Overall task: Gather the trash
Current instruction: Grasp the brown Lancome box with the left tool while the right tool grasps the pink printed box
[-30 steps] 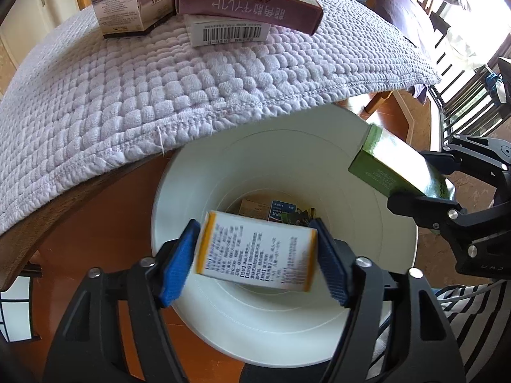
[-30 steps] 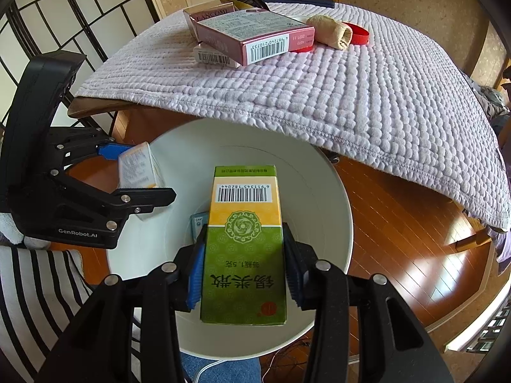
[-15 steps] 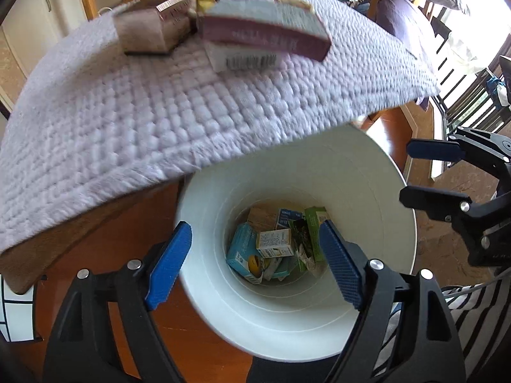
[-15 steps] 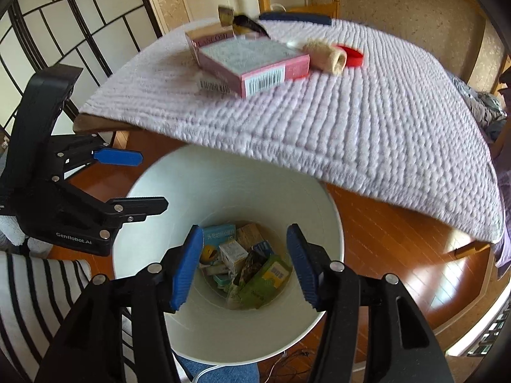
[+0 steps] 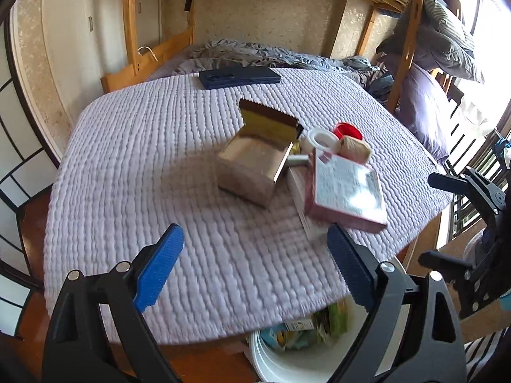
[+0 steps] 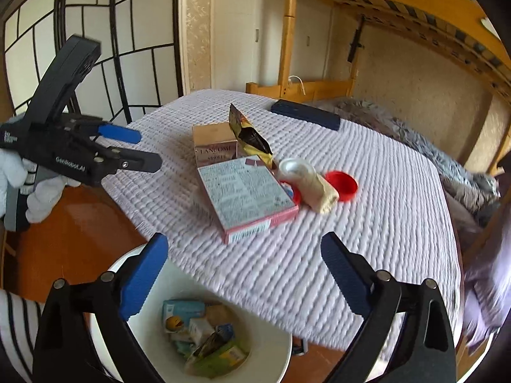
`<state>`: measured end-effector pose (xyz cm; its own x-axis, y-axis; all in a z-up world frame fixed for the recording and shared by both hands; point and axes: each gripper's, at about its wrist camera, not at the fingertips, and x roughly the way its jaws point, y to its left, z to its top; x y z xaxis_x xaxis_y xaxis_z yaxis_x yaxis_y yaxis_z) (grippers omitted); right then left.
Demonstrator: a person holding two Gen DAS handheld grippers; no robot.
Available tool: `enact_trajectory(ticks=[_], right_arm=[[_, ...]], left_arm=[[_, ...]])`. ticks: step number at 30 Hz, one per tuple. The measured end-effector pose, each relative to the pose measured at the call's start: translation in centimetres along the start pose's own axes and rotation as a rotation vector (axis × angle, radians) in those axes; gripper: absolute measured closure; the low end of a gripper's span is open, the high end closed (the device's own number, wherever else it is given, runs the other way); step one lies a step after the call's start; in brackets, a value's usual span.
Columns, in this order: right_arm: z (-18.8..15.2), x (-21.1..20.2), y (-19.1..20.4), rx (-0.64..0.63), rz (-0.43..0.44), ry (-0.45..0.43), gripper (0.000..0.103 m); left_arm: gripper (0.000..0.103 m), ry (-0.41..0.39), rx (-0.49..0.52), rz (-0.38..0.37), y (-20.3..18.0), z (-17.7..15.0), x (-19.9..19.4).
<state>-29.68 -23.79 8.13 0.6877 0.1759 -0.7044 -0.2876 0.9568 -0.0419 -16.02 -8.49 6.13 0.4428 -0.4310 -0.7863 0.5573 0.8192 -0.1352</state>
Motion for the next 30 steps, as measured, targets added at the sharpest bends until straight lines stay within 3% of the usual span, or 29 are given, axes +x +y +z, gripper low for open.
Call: enact_trajectory(ticks=[6, 18, 19, 21, 23, 24, 30], right_arm=[[2.2, 3.0, -1.3, -0.057, 0.02, 0.026, 0.008], [5.1, 7.4, -2.2, -0.073, 0.151, 0.093, 0.008], [5.1, 7.7, -2.0, -0.08, 0.157, 0.099, 0.008], [5.1, 8.1, -1.7, -0.089, 0.164, 0.111, 0.008], [5.0, 8.6, -1.4, -0.092, 0.169, 0.123, 0.02], [5.0, 8.8, -1.4, -0.092, 0.173, 0.134, 0.02], [4.8, 7.9, -1.3, -0.054, 0.167, 0.137, 0.021]], left_arm=[[0.01, 0.022, 0.027, -0.012, -0.3, 1.3, 2.9], [0.01, 0.06, 0.042, -0.037, 0.4, 3.0, 6.8], [0.012, 0.062, 0.047, -0.037, 0.4, 3.0, 7.1], [0.029, 0.076, 0.058, -0.044, 0.3, 3.1, 7.4], [0.039, 0.085, 0.069, -0.047, 0.1, 3.1, 7.7], [0.043, 0.087, 0.075, -0.046, 0.1, 3.1, 7.8], [0.044, 0.071, 0.098, -0.036, -0.7, 2.9, 6.8]])
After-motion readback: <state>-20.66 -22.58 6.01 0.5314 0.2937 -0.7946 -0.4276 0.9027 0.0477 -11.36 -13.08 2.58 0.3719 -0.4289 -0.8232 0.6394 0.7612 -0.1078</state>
